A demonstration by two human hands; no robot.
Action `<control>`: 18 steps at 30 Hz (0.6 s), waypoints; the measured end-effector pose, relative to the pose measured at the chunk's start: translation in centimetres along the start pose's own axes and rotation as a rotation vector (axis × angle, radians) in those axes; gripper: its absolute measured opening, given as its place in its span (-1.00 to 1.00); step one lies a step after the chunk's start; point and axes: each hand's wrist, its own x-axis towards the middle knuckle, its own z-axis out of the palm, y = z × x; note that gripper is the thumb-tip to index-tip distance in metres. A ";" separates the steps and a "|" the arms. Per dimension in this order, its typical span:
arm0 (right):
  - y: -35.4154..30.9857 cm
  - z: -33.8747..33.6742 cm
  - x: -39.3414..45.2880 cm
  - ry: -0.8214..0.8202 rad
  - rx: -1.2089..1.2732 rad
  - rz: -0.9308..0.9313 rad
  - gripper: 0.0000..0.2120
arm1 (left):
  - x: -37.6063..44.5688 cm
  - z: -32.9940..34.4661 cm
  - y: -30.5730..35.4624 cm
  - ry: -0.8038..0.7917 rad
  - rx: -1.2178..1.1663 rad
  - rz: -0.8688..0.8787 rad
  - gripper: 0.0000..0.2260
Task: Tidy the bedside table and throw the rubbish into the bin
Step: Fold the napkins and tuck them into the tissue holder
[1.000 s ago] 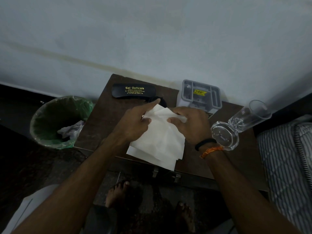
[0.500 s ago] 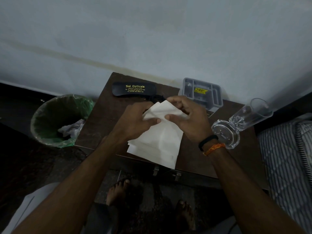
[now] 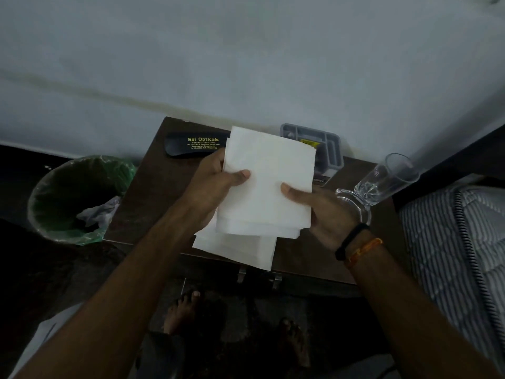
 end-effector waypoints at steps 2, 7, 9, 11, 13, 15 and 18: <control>0.3 -0.5 -0.6 -0.011 -0.017 -0.026 -0.56 | -0.1 0.9 -0.1 -0.044 -0.006 -0.029 -0.59; 0.3 -1.7 -2.5 0.097 0.063 -0.177 -0.56 | -0.5 2.9 -0.6 -0.129 -0.036 -0.104 -0.56; 0.4 -2.2 -3.1 0.123 0.049 -0.227 -0.54 | -0.7 3.7 -0.7 -0.163 -0.011 -0.127 -0.59; 0.4 -2.6 -3.5 0.126 -0.008 -0.255 -0.54 | -1.0 4.5 -0.8 -0.179 0.045 -0.121 -0.58; 0.4 -2.9 -3.9 0.145 -0.082 -0.289 -0.53 | -1.4 5.5 -0.6 -0.187 0.082 -0.069 -0.58; 0.3 -3.0 -4.0 0.182 -0.104 -0.352 -0.52 | -1.8 6.3 -0.4 -0.157 0.128 0.035 -0.61; 0.0 -2.8 -4.0 0.211 -0.122 -0.464 -0.51 | -2.1 7.1 0.1 -0.070 0.251 0.240 -0.72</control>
